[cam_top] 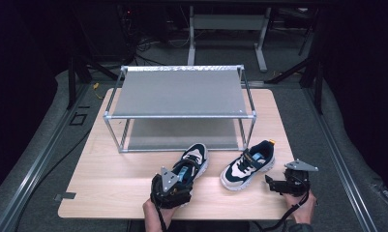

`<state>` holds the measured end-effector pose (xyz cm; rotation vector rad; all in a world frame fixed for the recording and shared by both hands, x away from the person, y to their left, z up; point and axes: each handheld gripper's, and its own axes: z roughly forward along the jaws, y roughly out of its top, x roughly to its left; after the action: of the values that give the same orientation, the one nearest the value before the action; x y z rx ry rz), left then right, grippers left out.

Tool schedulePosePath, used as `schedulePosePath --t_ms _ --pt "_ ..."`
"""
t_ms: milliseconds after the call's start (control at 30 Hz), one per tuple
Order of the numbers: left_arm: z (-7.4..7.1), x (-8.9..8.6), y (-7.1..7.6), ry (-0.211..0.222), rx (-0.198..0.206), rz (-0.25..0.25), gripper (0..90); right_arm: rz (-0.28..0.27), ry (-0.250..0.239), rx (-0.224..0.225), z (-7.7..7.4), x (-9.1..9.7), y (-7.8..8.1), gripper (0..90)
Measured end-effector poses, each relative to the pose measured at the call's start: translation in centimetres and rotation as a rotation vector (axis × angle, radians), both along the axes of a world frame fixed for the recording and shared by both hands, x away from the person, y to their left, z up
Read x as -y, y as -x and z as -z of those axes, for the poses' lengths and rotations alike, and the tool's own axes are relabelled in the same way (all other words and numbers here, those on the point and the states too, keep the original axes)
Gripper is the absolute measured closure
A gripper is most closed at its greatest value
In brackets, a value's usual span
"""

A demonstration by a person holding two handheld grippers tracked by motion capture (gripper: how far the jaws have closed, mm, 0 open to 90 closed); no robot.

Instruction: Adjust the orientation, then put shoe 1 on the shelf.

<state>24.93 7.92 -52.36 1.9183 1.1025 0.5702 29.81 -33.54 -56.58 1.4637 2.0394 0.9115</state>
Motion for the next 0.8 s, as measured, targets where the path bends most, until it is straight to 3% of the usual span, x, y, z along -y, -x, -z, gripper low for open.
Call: schedulePosePath --t_ms 800 --pt "-1.5 -2.1 -0.2 0.017 0.036 -0.051 25.8 0.0 -0.004 0.004 0.0 -0.1 0.0 3.6"
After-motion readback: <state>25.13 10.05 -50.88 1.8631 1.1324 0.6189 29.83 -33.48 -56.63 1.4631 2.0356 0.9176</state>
